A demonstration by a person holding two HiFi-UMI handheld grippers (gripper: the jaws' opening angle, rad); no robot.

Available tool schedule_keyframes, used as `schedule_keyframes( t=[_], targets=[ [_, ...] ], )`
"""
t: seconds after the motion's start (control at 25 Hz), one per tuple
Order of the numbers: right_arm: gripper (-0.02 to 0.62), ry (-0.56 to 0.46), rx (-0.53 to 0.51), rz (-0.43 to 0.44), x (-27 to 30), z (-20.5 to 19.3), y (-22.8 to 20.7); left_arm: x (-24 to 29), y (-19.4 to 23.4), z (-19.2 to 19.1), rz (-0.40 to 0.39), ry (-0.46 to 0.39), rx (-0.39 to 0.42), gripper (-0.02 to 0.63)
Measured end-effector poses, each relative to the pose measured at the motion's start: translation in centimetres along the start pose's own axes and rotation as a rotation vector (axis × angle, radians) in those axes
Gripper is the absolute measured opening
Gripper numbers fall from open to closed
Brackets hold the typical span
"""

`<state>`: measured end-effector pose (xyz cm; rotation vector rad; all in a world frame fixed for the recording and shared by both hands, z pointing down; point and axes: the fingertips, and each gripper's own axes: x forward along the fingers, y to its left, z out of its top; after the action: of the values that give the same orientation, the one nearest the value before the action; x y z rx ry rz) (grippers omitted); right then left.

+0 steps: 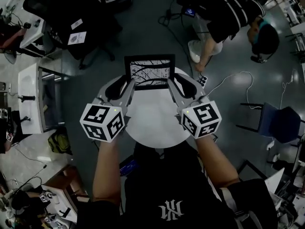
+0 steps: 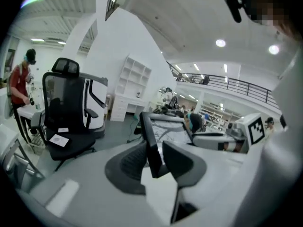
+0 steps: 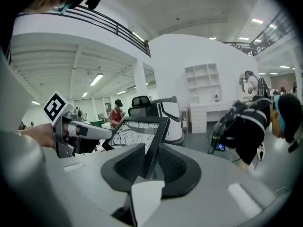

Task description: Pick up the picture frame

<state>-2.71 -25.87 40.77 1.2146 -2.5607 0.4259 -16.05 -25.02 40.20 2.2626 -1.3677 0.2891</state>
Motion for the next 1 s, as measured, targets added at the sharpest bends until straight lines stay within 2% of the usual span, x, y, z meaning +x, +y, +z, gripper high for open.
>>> schedule_keyframes(
  t=[0.28,0.48,0.76,1.0],
  targets=[
    [0.089,-0.161,-0.056,-0.005,-4.7,9.5,3.4,-6.3,-3.0,9.5,0.015,-0.158,0.104,0.103],
    [0.086,-0.284,-0.085,-0.002,-8.0,16.3,3.1,-8.6,-6.1,15.9,0.021,-0.264,0.181,0.092],
    [0.08,-0.42,-0.122,-0.037,-12.6,21.0,3.7,-11.9,-10.1,19.9,-0.004,-0.384,0.256,0.089],
    [0.078,-0.515,-0.162,-0.046,-17.5,26.1,3.1,-14.3,-15.0,24.9,-0.022,-0.486,0.32,0.086]
  ],
)
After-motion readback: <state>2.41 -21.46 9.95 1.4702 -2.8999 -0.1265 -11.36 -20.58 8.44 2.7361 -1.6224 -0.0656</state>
